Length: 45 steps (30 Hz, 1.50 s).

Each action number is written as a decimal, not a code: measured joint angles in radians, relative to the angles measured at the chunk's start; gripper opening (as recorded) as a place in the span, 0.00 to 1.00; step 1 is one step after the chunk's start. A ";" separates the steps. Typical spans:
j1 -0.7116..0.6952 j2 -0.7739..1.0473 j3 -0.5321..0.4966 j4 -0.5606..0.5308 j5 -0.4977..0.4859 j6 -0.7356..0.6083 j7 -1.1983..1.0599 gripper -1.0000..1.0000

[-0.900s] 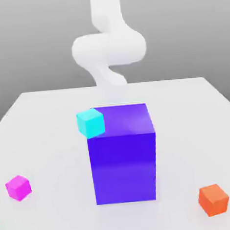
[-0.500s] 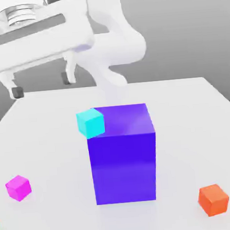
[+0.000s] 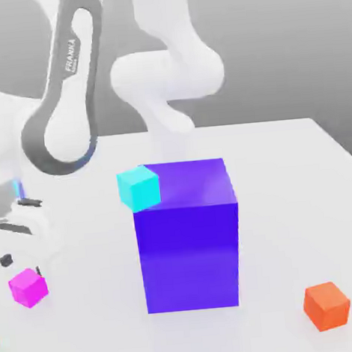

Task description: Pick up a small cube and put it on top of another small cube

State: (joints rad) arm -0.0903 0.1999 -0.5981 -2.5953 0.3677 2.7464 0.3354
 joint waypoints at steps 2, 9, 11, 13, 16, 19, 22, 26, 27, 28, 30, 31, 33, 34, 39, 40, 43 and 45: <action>-0.022 0.042 0.010 0.000 0.023 0.032 -0.022 0.50; -0.160 0.184 0.181 0.042 0.204 0.124 -0.161 0.50; -0.205 0.219 0.235 0.054 0.249 0.147 -0.196 0.00; -0.205 0.219 0.235 0.054 0.249 0.147 -0.196 0.00; -0.205 0.219 0.235 0.054 0.248 0.146 -0.195 0.00; -0.192 0.207 0.219 0.050 0.231 0.139 -0.182 0.00; -0.133 0.152 0.145 0.031 0.155 0.105 -0.124 0.00; -0.063 0.070 0.051 0.005 0.040 0.055 -0.038 0.00; -0.048 0.049 0.030 -0.001 0.012 0.042 -0.016 0.00; -0.036 0.030 0.012 -0.006 -0.014 0.028 0.003 0.00; -0.030 0.035 0.012 0.041 -0.030 -0.015 0.006 0.00; -0.030 0.045 0.017 0.074 -0.034 -0.038 0.002 0.00; -0.032 0.069 0.029 0.146 -0.038 -0.088 -0.008 0.00; -0.035 0.081 0.037 0.183 -0.042 -0.113 -0.012 0.00; -0.044 0.149 0.062 0.370 -0.059 -0.239 -0.034 0.00; -0.047 0.167 0.069 0.401 -0.057 -0.255 -0.041 0.00; -0.083 0.262 0.118 0.438 0.007 -0.206 -0.089 0.00; -0.098 0.294 0.138 0.444 0.031 -0.182 -0.106 1.00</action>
State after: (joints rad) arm -0.1883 0.4936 -0.4603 -2.1515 0.3989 2.5644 0.2295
